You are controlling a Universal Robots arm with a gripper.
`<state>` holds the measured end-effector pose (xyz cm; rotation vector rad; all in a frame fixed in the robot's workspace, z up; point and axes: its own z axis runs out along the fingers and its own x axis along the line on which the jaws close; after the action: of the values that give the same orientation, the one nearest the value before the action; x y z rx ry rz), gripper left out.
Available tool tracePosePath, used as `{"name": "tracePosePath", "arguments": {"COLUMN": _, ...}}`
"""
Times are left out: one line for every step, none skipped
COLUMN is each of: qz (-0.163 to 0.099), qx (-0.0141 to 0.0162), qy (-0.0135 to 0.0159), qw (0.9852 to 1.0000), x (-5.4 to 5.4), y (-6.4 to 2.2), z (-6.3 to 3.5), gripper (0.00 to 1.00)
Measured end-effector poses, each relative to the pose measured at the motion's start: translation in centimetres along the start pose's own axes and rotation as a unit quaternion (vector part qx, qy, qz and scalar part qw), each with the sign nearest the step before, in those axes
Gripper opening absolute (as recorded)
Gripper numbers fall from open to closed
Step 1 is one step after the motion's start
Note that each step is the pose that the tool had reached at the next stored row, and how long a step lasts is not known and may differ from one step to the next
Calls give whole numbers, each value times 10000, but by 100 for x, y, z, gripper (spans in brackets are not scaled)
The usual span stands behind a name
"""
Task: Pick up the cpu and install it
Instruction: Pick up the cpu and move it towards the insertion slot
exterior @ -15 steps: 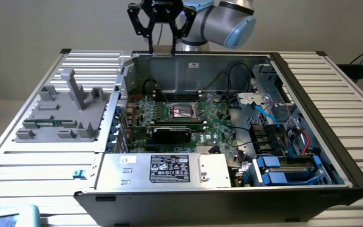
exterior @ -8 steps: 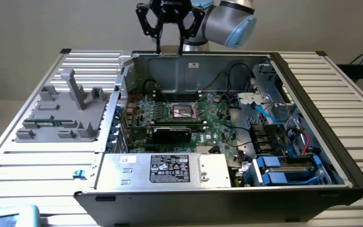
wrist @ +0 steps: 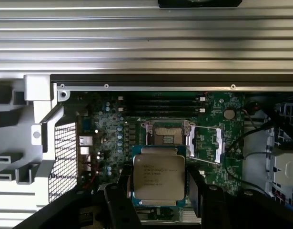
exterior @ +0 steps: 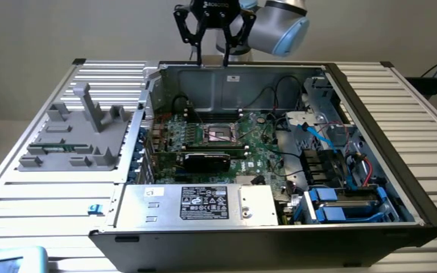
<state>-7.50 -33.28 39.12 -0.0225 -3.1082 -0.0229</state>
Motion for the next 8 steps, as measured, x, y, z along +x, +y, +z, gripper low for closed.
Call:
{"name": "tracePosePath", "arguments": {"qz": 4, "qx": 0, "qy": 0, "qw": 10000, "x": -21, "y": 0, "z": 3, "gripper": 55}}
{"name": "tracePosePath", "arguments": {"qz": 10, "qx": 0, "qy": 0, "qw": 10000, "x": -37, "y": 1, "z": 7, "gripper": 55}}
{"name": "tracePosePath", "arguments": {"qz": 16, "qx": 0, "qy": 0, "qw": 10000, "x": -48, "y": 2, "z": 12, "gripper": 55}}
{"name": "tracePosePath", "arguments": {"qz": 25, "qx": -1, "qy": 0, "qw": 10000, "x": -57, "y": 4, "z": 19, "gripper": 55}}
{"name": "tracePosePath", "arguments": {"qz": 35, "qx": -2, "qy": 0, "qw": 10000, "x": -63, "y": 8, "z": 26, "gripper": 55}}
{"name": "tracePosePath", "arguments": {"qz": 45, "qx": -2, "qy": 0, "qw": 10000, "x": -67, "y": 14, "z": 33, "gripper": 55}}
{"name": "tracePosePath", "arguments": {"qz": 54, "qx": -3, "qy": -1, "qw": 10000, "x": -72, "y": 20, "z": 39, "gripper": 55}}
{"name": "tracePosePath", "arguments": {"qz": 63, "qx": -4, "qy": -1, "qw": 10000, "x": -79, "y": 26, "z": 43, "gripper": 55}}
